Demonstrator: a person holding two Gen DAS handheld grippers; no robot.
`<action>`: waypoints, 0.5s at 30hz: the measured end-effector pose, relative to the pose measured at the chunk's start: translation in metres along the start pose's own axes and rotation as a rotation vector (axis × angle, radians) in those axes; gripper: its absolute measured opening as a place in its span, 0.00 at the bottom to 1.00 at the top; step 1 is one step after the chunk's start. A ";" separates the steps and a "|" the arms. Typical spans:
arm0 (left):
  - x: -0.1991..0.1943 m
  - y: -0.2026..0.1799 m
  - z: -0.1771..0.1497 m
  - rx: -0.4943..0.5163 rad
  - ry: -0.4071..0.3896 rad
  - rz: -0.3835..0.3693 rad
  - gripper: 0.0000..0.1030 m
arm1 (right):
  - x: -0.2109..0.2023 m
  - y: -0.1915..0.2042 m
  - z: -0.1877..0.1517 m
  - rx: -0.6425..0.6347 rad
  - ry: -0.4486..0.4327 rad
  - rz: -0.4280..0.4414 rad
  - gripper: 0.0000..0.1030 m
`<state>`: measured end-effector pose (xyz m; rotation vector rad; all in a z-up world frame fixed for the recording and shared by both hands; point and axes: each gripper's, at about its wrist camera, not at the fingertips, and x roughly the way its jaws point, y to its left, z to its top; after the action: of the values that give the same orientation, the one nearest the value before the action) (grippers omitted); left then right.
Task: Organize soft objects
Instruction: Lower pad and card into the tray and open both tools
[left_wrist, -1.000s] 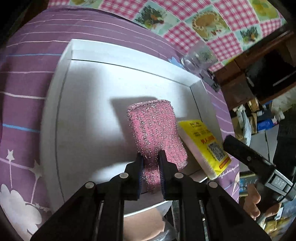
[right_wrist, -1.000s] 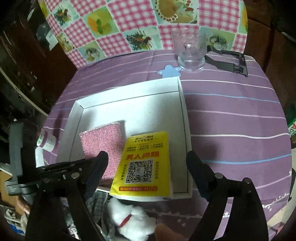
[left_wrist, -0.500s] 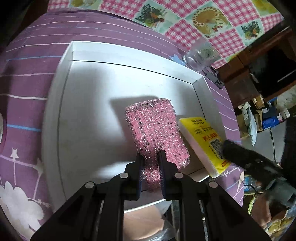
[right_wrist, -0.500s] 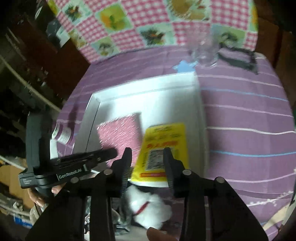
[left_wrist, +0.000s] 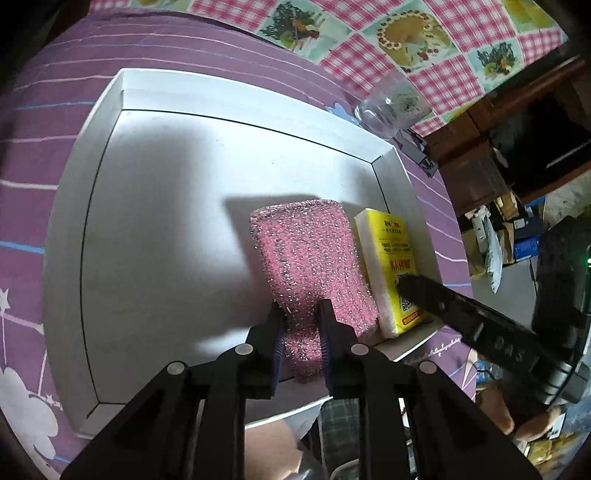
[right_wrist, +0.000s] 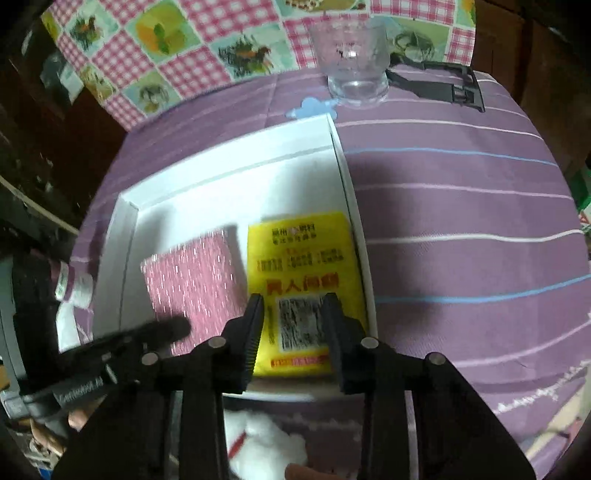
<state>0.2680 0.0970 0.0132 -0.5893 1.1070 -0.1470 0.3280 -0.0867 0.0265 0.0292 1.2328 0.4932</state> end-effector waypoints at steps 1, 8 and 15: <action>0.001 -0.002 0.000 0.007 0.003 -0.014 0.16 | -0.001 -0.001 -0.001 -0.001 0.010 -0.003 0.33; -0.004 -0.013 -0.003 0.046 -0.051 -0.021 0.74 | -0.013 -0.009 -0.002 0.038 0.017 0.016 0.38; -0.032 -0.020 -0.003 0.066 -0.155 0.065 0.77 | -0.037 0.003 -0.004 0.014 -0.057 0.020 0.56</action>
<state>0.2543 0.0917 0.0476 -0.4971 0.9665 -0.0798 0.3144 -0.0988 0.0594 0.0674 1.1807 0.4977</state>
